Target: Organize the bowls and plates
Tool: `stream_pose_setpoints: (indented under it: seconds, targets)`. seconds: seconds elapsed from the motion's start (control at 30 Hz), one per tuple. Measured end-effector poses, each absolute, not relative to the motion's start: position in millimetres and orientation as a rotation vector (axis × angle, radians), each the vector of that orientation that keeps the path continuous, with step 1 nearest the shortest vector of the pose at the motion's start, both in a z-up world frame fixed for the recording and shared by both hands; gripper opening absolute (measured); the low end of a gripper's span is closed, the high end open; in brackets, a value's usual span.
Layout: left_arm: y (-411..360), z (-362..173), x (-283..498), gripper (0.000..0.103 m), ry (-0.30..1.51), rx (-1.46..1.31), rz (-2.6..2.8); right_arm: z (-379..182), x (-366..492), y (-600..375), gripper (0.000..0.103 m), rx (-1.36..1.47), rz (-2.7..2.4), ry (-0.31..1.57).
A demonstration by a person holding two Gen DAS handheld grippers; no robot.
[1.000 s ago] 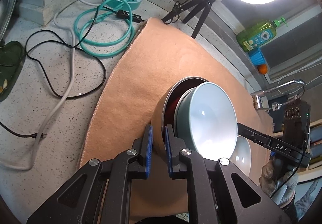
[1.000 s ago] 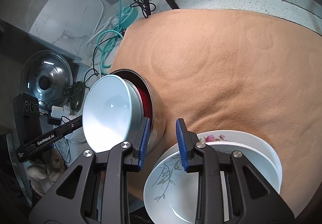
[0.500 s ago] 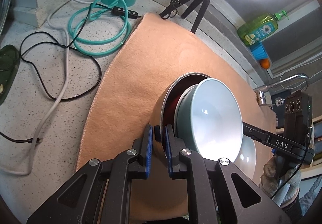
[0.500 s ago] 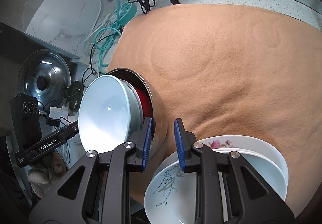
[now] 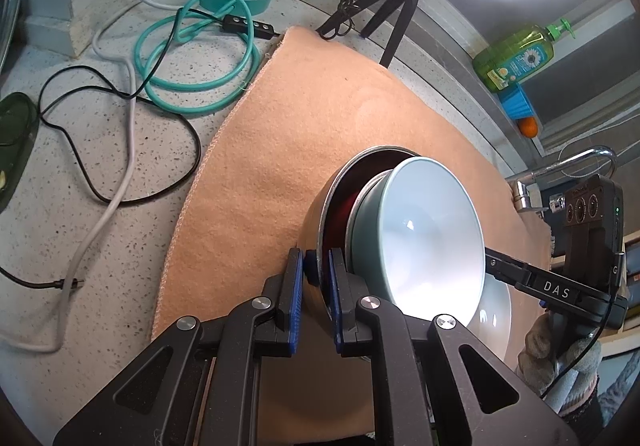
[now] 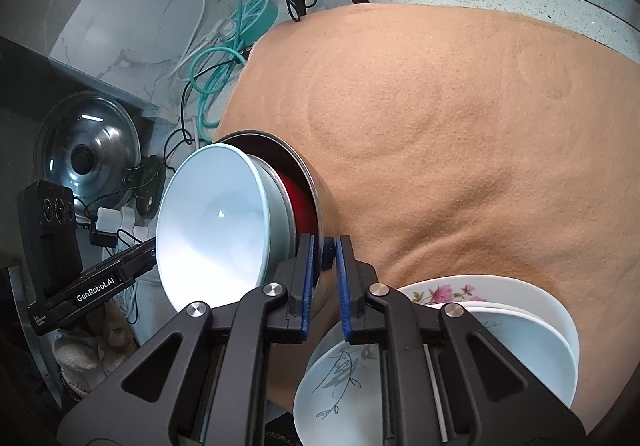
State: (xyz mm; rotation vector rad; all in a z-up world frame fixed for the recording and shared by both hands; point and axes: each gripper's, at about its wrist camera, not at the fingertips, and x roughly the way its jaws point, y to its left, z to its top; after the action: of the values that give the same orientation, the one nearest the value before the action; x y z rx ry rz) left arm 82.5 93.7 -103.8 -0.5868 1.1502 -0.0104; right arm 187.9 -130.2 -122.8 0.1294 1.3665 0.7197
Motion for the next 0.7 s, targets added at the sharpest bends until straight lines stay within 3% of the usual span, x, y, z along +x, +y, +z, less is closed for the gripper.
stream_pose_setpoints:
  seconds: [0.7]
  targets:
    - [84,-73,75,0.011,1.094,-0.562,-0.018,-93,175,-150,0.012,0.173,0.729,1.327]
